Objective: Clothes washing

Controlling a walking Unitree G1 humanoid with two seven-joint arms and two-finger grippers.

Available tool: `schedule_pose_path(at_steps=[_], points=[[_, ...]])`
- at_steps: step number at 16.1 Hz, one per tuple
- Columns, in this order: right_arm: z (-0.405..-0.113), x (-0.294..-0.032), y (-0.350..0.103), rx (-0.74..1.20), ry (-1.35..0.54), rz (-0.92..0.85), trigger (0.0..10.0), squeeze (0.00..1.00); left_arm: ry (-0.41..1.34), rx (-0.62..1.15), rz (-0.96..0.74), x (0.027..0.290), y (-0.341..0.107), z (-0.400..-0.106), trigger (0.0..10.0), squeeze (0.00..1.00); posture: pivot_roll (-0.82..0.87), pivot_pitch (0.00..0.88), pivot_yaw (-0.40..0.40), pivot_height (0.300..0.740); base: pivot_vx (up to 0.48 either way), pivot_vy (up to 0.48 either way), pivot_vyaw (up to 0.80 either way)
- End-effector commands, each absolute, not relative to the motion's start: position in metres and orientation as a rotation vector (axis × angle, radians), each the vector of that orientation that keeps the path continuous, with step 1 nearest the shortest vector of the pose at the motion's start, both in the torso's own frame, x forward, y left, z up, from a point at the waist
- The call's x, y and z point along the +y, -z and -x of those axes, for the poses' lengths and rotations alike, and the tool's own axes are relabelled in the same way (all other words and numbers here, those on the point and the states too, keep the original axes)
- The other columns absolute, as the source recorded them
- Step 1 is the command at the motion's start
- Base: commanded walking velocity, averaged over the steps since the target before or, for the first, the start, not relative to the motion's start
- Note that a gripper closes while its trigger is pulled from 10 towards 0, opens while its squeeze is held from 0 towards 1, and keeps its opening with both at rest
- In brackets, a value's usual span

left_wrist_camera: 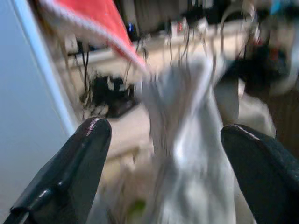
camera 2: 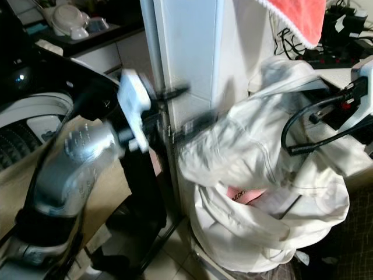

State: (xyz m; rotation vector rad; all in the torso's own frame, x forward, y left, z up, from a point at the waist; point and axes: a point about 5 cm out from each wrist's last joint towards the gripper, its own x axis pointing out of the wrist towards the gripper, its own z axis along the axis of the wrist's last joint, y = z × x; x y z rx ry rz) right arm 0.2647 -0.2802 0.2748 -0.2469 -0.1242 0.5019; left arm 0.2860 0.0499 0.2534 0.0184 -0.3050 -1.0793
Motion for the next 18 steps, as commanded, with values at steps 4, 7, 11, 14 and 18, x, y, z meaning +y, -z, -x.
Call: schedule_pose_path(at_steps=[4,7,11,14,18], points=[[-0.263,-0.264,-0.283,-0.148,-0.603,0.248,0.0,0.0,1.163,-0.293,-0.007,0.022,-0.258,-0.289,10.0,1.0,-0.14,0.0,0.058,0.74,0.0,0.0,0.0],[-0.262,-0.258,-0.285,-0.156,-0.641,0.223,0.0,0.0,1.207,-0.246,-0.068,0.001,-0.236,-0.288,10.0,1.0,-0.14,0.0,0.056,0.74,0.0,0.0,0.0],[-0.257,-0.25,-0.286,-0.151,-0.691,0.209,0.0,0.0,1.132,-0.248,-0.16,-0.013,-0.218,-0.297,10.0,0.0,-0.15,0.0,0.059,0.74,0.0,0.0,0.0],[-0.255,-0.248,-0.285,-0.142,-0.705,0.204,0.0,0.0,1.111,-0.251,-0.127,-0.014,-0.215,-0.3,10.0,0.0,-0.15,0.0,0.061,0.74,0.0,0.0,0.0],[-0.255,-0.246,-0.284,-0.136,-0.709,0.205,0.0,0.0,1.113,-0.237,-0.085,-0.013,-0.211,-0.301,0.0,0.0,-0.15,0.0,0.059,0.74,0.0,0.0,0.0]])
